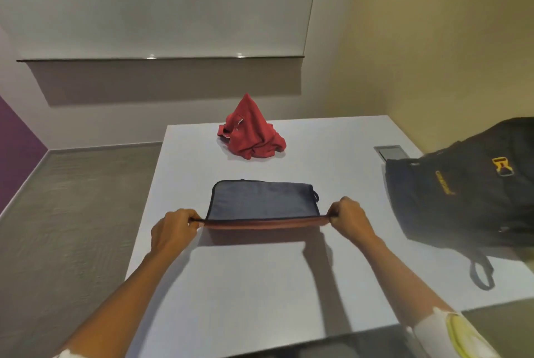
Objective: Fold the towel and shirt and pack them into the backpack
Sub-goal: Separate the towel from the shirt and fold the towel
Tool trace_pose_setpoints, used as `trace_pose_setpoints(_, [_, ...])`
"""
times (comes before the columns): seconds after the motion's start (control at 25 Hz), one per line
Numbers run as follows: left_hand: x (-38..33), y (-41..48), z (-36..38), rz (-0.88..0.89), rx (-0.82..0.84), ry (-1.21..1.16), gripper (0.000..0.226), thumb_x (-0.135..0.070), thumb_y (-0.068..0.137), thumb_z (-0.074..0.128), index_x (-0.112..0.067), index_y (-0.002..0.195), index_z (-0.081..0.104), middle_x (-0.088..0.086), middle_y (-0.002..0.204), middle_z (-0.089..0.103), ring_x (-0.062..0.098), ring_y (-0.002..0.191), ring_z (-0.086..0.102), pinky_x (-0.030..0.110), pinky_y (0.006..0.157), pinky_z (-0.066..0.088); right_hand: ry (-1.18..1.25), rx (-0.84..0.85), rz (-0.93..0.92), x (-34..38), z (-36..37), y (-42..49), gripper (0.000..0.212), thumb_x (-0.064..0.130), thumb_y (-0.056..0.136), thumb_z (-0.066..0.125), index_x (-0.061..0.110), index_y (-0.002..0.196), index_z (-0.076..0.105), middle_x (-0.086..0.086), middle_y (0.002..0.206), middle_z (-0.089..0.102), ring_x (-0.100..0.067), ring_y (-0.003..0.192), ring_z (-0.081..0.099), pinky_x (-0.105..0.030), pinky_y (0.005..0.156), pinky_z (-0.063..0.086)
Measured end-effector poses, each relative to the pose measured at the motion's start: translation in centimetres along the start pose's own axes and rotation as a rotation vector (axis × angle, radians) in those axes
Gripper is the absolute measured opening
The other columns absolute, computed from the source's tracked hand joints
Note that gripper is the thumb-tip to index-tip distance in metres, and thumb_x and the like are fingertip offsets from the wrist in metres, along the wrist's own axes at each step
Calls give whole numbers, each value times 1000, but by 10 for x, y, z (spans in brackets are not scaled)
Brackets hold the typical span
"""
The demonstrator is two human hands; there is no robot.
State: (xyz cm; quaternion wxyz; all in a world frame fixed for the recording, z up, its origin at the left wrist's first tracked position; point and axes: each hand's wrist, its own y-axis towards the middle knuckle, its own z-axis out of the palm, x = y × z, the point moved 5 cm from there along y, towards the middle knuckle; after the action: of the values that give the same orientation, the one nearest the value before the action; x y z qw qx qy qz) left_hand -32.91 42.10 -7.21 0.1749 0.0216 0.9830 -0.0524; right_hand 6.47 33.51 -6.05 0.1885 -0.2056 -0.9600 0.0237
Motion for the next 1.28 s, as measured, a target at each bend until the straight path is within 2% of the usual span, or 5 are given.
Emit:
trace_pose_setpoints(0.2, [13, -58, 73, -49, 153, 38, 15, -27, 91, 60, -30, 98, 72, -4, 94, 69, 21, 78, 58, 26, 64, 41, -66, 203, 88, -42, 76, -41, 11, 9, 76, 59, 7, 66, 63, -10, 78, 58, -31, 68, 55, -30, 53, 40])
trace_pose_setpoints(0.48, [37, -84, 128, -26, 323, 356, 39, -47, 84, 50, -17, 105, 66, -1, 114, 51, 22, 110, 48, 37, 89, 40, -323, 467, 124, -58, 133, -59, 26, 20, 84, 57, 11, 107, 63, -4, 95, 59, -26, 86, 57, -29, 68, 45])
trace_pose_setpoints(0.68, [11, -28, 126, 82, 139, 304, 44, -53, 88, 43, -16, 90, 67, 4, 107, 59, 24, 99, 54, 40, 84, 40, -180, 200, 137, -32, 127, -9, 25, 24, 85, 54, 9, 103, 66, -11, 104, 65, -31, 96, 62, -33, 73, 49])
trace_pose_setpoints(1.04, [-78, 86, 200, 539, 14, 129, 50, -41, 88, 54, -9, 125, 58, 13, 127, 60, 32, 119, 56, 43, 95, 44, 260, -209, 244, -6, 128, 131, 36, 43, 96, 51, 17, 119, 60, -10, 116, 65, -30, 109, 57, -40, 87, 49])
trace_pose_setpoints(1.28, [-93, 134, 235, 613, 32, 213, 76, -58, 92, 29, -9, 150, 32, 10, 158, 27, 27, 147, 22, 51, 116, 26, 107, -59, 537, -37, 146, 182, 58, 63, 93, 37, 17, 124, 52, -10, 121, 61, -33, 115, 53, -47, 100, 34])
